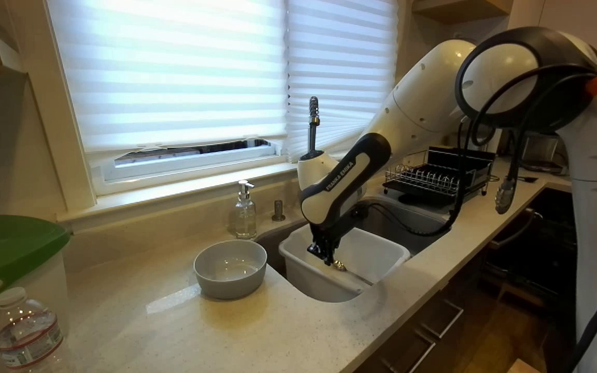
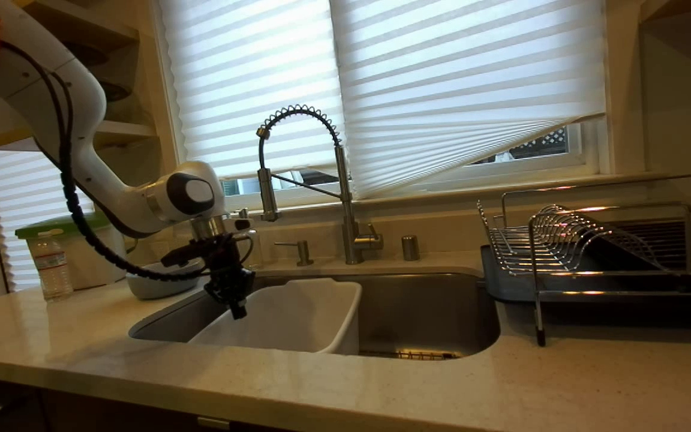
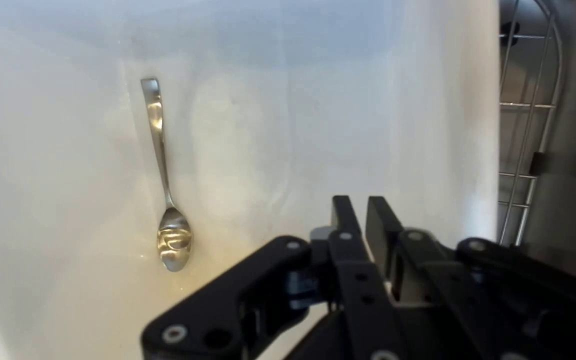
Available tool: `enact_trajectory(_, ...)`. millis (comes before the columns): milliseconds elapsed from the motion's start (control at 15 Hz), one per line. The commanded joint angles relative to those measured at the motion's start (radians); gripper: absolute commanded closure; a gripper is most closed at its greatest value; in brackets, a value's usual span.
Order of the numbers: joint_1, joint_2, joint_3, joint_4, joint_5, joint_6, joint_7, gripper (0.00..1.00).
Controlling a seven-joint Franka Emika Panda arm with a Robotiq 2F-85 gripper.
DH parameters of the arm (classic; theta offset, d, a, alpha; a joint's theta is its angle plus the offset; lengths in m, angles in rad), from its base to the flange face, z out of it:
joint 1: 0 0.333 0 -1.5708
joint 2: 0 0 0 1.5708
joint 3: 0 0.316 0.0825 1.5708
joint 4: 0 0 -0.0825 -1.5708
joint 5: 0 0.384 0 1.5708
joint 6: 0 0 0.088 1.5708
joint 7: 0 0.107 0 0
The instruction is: Push the white dish a little to the right in the sink, pick up the white dish and pour out some water, push the white dish to the left side of the sink
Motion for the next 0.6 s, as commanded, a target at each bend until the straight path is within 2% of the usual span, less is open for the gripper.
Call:
enact_trajectory(0, 0.002, 0.034, 0.010, -0.008, 0.028, 0.048, -0.009, 1.00)
enact_trajectory(533, -0.033, 0.058, 0.074, -0.010, 0.209, 0.090, -0.155, 1.00)
